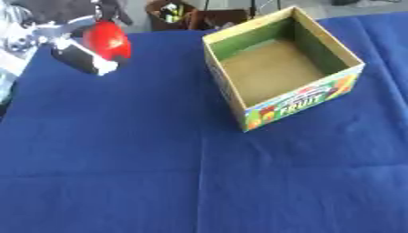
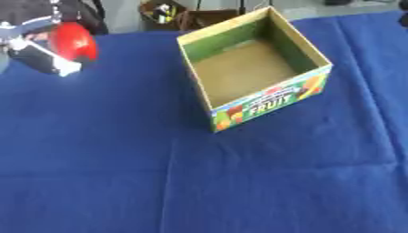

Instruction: Pick up objects on the table and place them in the box.

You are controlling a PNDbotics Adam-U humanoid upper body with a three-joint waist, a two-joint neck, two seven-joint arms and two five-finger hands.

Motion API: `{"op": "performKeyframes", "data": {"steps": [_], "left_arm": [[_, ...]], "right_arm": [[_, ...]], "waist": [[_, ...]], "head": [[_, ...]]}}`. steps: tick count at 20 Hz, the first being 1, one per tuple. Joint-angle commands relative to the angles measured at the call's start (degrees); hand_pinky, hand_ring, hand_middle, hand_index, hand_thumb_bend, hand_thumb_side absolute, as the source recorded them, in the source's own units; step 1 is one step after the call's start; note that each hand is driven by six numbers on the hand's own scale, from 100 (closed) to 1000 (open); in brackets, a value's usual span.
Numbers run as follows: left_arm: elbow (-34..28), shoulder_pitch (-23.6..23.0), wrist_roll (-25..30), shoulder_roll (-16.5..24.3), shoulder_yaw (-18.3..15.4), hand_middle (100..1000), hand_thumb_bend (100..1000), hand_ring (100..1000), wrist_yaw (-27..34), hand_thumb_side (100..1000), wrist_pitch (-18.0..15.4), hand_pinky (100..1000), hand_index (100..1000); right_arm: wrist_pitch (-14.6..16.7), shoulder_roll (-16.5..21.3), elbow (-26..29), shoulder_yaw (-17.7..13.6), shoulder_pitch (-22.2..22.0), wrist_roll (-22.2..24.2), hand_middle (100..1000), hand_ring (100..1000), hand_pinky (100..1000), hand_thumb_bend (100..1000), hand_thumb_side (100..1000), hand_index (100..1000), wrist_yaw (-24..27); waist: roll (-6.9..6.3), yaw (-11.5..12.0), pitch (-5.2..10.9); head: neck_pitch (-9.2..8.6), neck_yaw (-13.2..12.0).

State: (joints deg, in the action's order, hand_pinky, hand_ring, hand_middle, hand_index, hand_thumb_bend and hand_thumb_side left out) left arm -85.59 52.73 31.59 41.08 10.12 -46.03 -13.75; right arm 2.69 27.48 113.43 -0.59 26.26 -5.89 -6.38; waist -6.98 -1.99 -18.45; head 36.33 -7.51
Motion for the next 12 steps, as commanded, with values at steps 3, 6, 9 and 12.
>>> {"op": "performKeyframes", "data": {"steps": [3, 6, 9, 12], "left_arm": [[1.7, 5.7, 1.2, -3.1, 0.6, 787, 100, 437, -0.6, 191, -0.4, 143, 871], [4.3, 8.7, 1.2, -6.1, 0.9, 789, 100, 429, -1.4, 193, -0.6, 137, 874], [7.1, 11.3, 0.9, -9.0, 1.2, 791, 100, 425, -2.6, 194, -0.6, 135, 874], [9.7, 13.3, 0.3, -11.4, 1.4, 792, 100, 420, -3.9, 196, -0.9, 131, 874]], "right_arm": [[0.0, 0.8, 1.2, 0.1, 0.6, 0.4, 498, 729, 684, 146, 627, 706, 0.7], [-0.1, 0.7, 1.2, 0.4, 0.7, 0.6, 498, 729, 684, 144, 626, 706, 0.9], [0.0, 0.6, 1.2, 0.7, 1.1, 1.0, 498, 729, 685, 144, 626, 706, 1.0], [0.1, 0.6, 1.2, 0.8, 1.5, 1.2, 498, 729, 685, 145, 627, 706, 1.0]], "waist": [[-0.25, -0.7, 1.86], [-0.7, -1.3, 2.12], [-1.09, -2.1, 2.05], [-1.35, -2.8, 1.88]], "head": [[0.85, -0.8], [1.01, -1.1], [1.0, -1.6], [0.92, -2.0]]}}
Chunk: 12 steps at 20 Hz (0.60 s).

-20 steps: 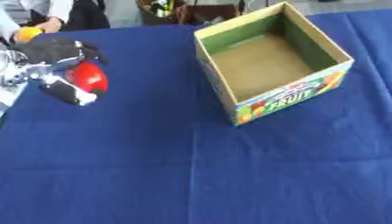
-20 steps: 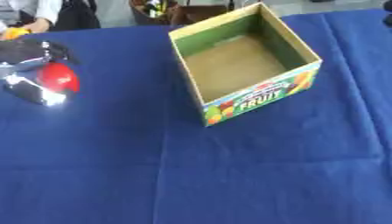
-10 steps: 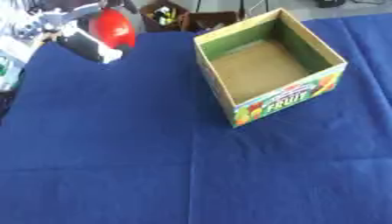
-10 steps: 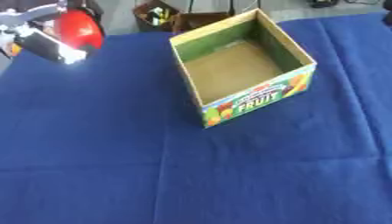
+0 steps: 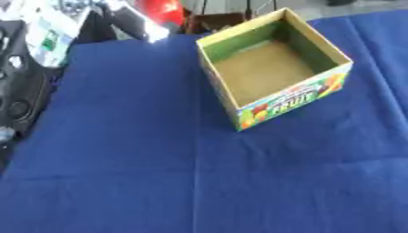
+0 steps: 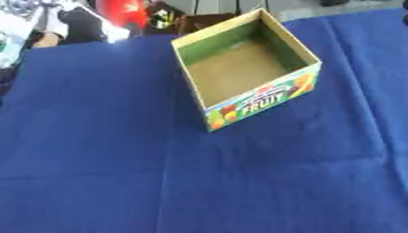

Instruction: Pick up objects on the table and place them in the box.

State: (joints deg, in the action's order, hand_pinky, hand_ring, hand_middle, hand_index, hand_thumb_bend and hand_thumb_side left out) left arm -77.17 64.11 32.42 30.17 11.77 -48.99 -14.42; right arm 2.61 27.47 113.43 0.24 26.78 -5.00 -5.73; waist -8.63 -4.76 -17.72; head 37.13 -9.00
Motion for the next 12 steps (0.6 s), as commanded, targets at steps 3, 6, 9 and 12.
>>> {"op": "performKeyframes", "data": {"steps": [3, 6, 9, 12], "left_arm": [[3.3, 3.8, -1.5, -2.9, -0.3, 790, 100, 407, -1.8, 200, -0.1, 122, 873], [6.8, 5.6, -2.3, -5.5, 0.0, 794, 100, 398, -3.2, 206, 0.6, 118, 881], [10.4, 7.1, -4.4, -8.3, -0.3, 795, 100, 391, -5.1, 208, 1.6, 112, 883], [12.6, 8.1, -6.7, -10.1, -0.4, 792, 100, 389, -7.2, 207, 2.2, 111, 883]], "right_arm": [[0.2, 0.5, 1.2, 0.2, 1.2, 0.5, 498, 730, 685, 147, 627, 707, 0.5], [0.2, 0.3, 1.2, 0.3, 1.6, 0.7, 498, 731, 686, 147, 627, 707, 0.5], [0.2, 0.0, 1.2, 0.5, 2.2, 1.0, 498, 731, 686, 149, 628, 707, 0.6], [0.4, -0.2, 1.2, 0.7, 2.8, 1.2, 498, 731, 686, 146, 627, 706, 0.7]], "waist": [[0.01, -0.8, 0.83], [-0.31, -2.0, 0.4], [-0.62, -3.2, -0.17], [-0.95, -4.2, -0.64]], "head": [[-0.22, -1.0], [-0.78, -1.4], [-1.44, -1.8], [-1.85, -2.3]]}}
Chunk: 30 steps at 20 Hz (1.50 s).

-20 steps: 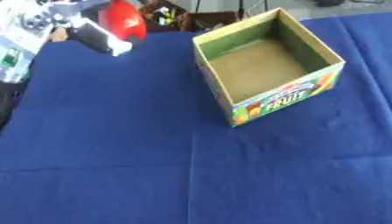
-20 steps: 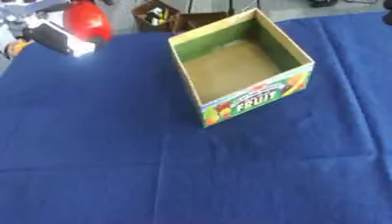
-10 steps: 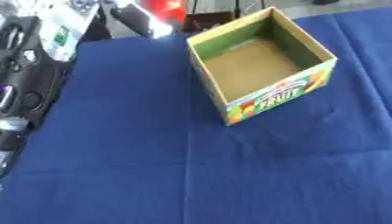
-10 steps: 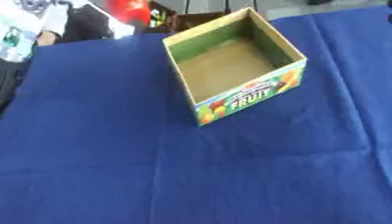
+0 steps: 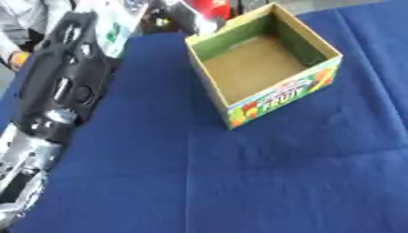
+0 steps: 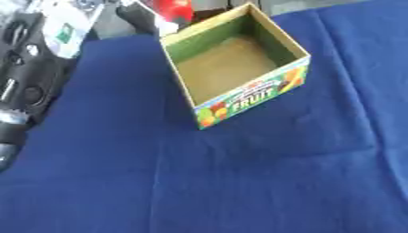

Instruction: Pick up objects on the table and place them in the box.

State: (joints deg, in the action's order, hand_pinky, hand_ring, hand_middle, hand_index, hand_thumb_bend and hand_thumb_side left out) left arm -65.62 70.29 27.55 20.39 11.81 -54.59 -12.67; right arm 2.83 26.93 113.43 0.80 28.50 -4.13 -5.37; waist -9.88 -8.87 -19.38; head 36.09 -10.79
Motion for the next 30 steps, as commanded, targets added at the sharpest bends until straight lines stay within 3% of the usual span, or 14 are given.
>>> {"op": "performKeyframes", "data": {"steps": [1, 8, 21, 24, 25, 30], "left_arm": [[1.4, 2.0, -2.9, -0.8, -0.5, 788, 100, 385, -2.1, 207, 0.5, 106, 882], [4.5, 1.0, -7.8, -2.9, -1.2, 772, 100, 363, -1.8, 226, 0.8, 100, 890], [10.4, -0.6, -10.9, -5.3, -1.6, 783, 100, 383, -3.6, 253, -1.3, 105, 909], [10.7, -1.0, -10.7, -5.3, -1.5, 807, 103, 403, -3.7, 309, -2.4, 100, 923], [10.8, -1.2, -10.4, -5.3, -1.5, 820, 170, 432, -3.8, 361, -2.7, 102, 934], [10.5, -1.7, -9.7, -5.2, -1.7, 810, 335, 595, -5.6, 630, -4.7, 372, 951]], "right_arm": [[0.2, 0.3, 1.2, 0.2, 1.4, 0.5, 498, 732, 686, 139, 625, 706, 0.4], [0.3, -0.4, 1.2, 0.5, 2.6, 1.0, 498, 733, 687, 144, 626, 706, 0.7], [0.3, -0.8, 1.2, 0.7, 3.2, 1.5, 498, 734, 688, 145, 626, 706, 0.9], [0.2, -0.8, 1.2, 0.6, 3.3, 1.5, 498, 735, 688, 145, 627, 706, 0.8], [0.2, -0.9, 1.2, 0.6, 3.3, 1.5, 498, 735, 688, 145, 626, 706, 0.8], [0.1, -0.9, 1.2, 0.5, 3.4, 1.3, 498, 735, 688, 142, 625, 706, 0.8]], "waist": [[0.12, -0.5, 0.84], [-0.69, -2.6, -0.26], [-1.27, -4.0, -0.99], [-1.39, -4.1, -1.05], [-1.41, -4.2, -1.06], [-1.33, -4.2, -1.12]], "head": [[-0.93, -0.7], [-1.62, -1.8], [-1.94, -1.7], [-1.93, -1.5], [-1.91, -1.5], [-1.66, -1.5]]}}
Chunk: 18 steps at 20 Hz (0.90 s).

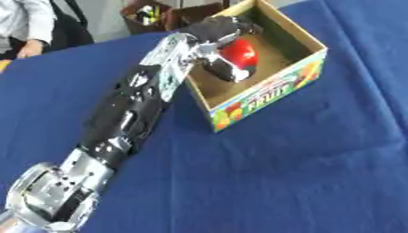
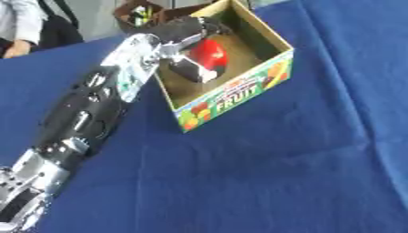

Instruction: Pick up objects on the table and place them in the box.

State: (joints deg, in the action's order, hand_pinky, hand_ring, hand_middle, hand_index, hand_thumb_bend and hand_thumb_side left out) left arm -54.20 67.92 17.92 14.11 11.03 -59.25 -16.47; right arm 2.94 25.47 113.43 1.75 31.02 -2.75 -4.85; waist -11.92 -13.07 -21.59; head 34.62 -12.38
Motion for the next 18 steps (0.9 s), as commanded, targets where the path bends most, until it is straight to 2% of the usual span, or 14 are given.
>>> {"op": "performKeyframes", "data": {"steps": [1, 3, 4, 6, 7, 10, 13, 15, 17, 18], "left_arm": [[-1.1, 0.6, -0.5, 1.2, -1.0, 815, 356, 620, -1.5, 653, -1.1, 409, 953], [-1.2, 0.4, -1.0, 1.2, -0.9, 835, 407, 697, -2.6, 717, -1.4, 504, 963], [-1.1, 0.3, -1.0, 1.2, -1.0, 855, 445, 773, -2.9, 788, -1.6, 638, 973], [-1.2, 0.3, -1.2, 1.2, -1.1, 873, 530, 869, -3.2, 897, -2.1, 885, 989], [-1.7, 0.4, -1.6, 1.3, -1.2, 869, 526, 879, -3.5, 900, -2.2, 922, 989], [-4.2, 0.5, -4.8, 1.7, -2.0, 859, 470, 860, -4.3, 866, -1.2, 886, 986], [-9.0, 0.6, -9.2, 3.0, -2.8, 828, 432, 806, -4.7, 794, 1.0, 776, 964], [-13.8, 0.2, -11.5, 4.4, -3.1, 812, 384, 791, -4.1, 742, 2.6, 752, 945], [-19.4, -0.6, -12.4, 6.0, -3.0, 798, 369, 777, -3.3, 735, 3.9, 733, 935], [-22.0, -1.1, -12.4, 6.8, -3.0, 779, 317, 758, -2.7, 695, 4.5, 701, 920]], "right_arm": [[0.0, 0.5, 1.2, -0.5, 0.9, -0.1, 498, 735, 688, 142, 625, 706, 0.3], [0.0, 0.5, 1.2, -0.5, 0.9, -0.2, 498, 735, 688, 142, 625, 705, 0.3], [-0.1, 0.5, 1.2, -0.5, 0.9, -0.2, 498, 735, 688, 142, 625, 705, 0.4], [-0.1, 0.4, 1.2, -0.5, 0.8, -0.2, 498, 735, 688, 143, 626, 705, 0.4], [-0.1, 0.4, 1.2, -0.5, 0.8, -0.2, 498, 735, 688, 142, 625, 705, 0.4], [-0.1, 0.3, 1.2, -0.6, 0.5, -0.2, 499, 735, 687, 143, 626, 705, 0.4], [-0.2, 0.4, 1.2, -0.8, 0.0, -0.3, 499, 735, 686, 144, 626, 705, 0.4], [-0.3, 0.5, 1.2, -0.9, -0.4, -0.5, 499, 735, 686, 142, 625, 705, 0.4], [-0.4, 0.6, 1.2, -1.1, -0.9, -0.6, 499, 735, 686, 140, 625, 705, 0.3], [-0.4, 0.7, 1.2, -1.2, -1.0, -0.7, 499, 735, 686, 139, 624, 705, 0.2]], "waist": [[0.77, 0.0, 1.09], [0.89, 0.1, 1.15], [0.95, 0.2, 1.19], [1.07, 0.3, 1.29], [1.15, 0.3, 1.36], [1.44, 0.6, 1.64], [1.7, 1.3, 2.08], [1.77, 1.9, 2.4], [1.89, 2.7, 2.75], [1.94, 2.9, 2.89]], "head": [[-0.1, 0.2], [0.03, 0.2], [0.07, 0.2], [0.16, 0.2], [0.2, 0.2], [0.44, 0.4], [0.95, 0.8], [1.22, 1.2], [1.64, 1.6], [1.81, 1.8]]}}
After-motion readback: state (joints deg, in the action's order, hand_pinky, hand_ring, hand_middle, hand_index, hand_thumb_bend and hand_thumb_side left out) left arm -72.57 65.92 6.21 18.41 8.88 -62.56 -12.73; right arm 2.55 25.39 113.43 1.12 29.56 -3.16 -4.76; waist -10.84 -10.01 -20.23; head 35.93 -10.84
